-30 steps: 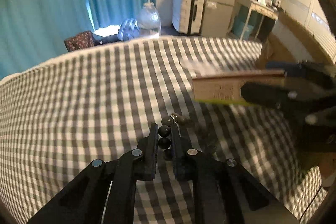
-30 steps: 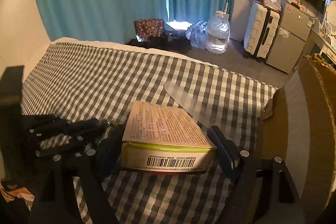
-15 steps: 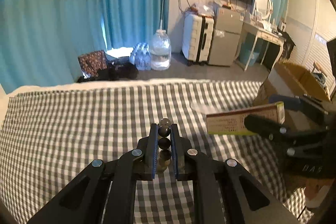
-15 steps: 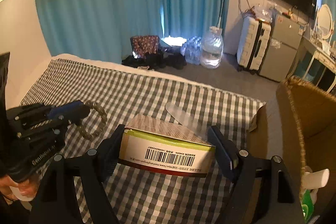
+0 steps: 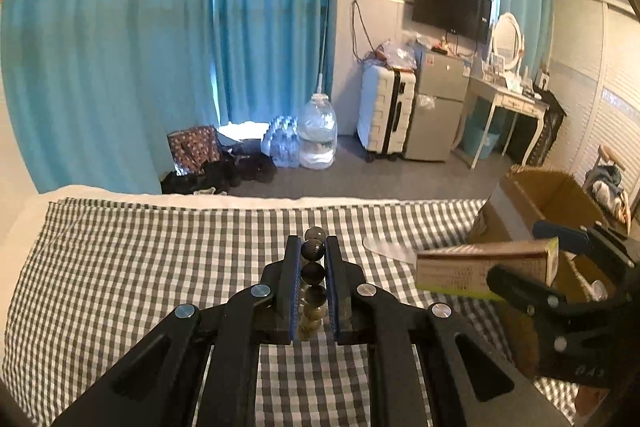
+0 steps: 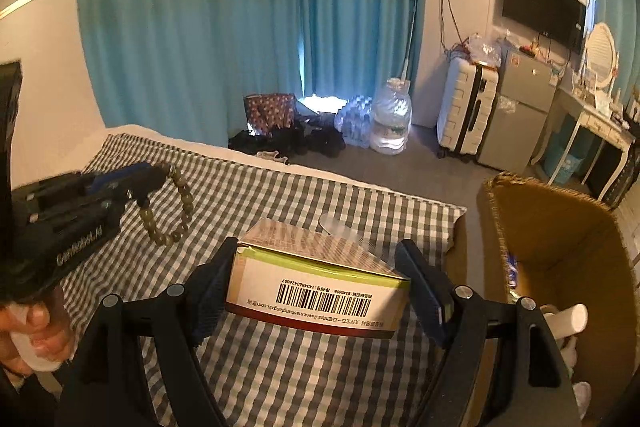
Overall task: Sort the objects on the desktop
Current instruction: 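Lift the product box and bracelet and carry both over the cardboard box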
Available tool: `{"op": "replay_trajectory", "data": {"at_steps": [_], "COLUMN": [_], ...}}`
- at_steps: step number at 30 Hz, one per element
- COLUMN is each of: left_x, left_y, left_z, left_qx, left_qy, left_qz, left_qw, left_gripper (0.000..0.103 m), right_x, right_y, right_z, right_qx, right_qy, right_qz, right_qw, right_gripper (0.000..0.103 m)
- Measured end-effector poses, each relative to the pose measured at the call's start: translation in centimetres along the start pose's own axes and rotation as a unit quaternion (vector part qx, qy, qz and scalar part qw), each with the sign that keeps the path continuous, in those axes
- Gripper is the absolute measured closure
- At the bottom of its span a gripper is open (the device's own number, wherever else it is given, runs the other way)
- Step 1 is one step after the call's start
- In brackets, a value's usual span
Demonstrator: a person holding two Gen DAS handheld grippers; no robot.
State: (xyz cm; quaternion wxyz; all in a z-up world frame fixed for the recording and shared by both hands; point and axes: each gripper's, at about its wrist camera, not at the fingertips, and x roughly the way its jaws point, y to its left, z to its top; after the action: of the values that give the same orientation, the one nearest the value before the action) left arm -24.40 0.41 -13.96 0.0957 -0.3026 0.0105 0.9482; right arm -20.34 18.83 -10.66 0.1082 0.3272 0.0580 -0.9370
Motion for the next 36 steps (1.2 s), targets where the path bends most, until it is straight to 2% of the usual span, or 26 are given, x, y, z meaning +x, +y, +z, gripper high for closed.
{"op": "replay_trajectory", "data": {"at_steps": [5,10,20,28,36], "left_x": [-3.4,-7.2,-12.3,-16.8,-18.8], "left_y": [0.7,0.8,-0.3,-2.3,-4.5], "left_z": [-0.1,0.1,1.1,3.3,3.8], "left_qx": [-0.007,-0.003,0.018,0.031,0.030], "left_qy": [-0.005,-0.029,-0.060,-0.097,-0.112], "left_qz": [0.000,0.009,0.018,0.015,0.009], "left_qw": [1.0000,0.9995,0.9979,0.9947,0.9932], "left_gripper": [0.092,0.092,0.092,0.092,0.092], "right_x": [-2.9,-5.8,-11.6,-17.1,-20.3], "right_y": [1.3,2.5,3.4,3.0,1.4], "right_z": [0.2,0.7,1.4,1.5,1.2], "right_qx": [-0.004,-0.012,-0.019,-0.017,-0.005], "right_qy": [-0.021,-0.042,-0.088,-0.124,-0.143], "right_qz": [-0.018,-0.020,-0.040,-0.050,-0.063], "right_qw": [1.000,0.999,0.995,0.991,0.988], "right_gripper": [0.025,0.025,0.025,0.025,0.025]}}
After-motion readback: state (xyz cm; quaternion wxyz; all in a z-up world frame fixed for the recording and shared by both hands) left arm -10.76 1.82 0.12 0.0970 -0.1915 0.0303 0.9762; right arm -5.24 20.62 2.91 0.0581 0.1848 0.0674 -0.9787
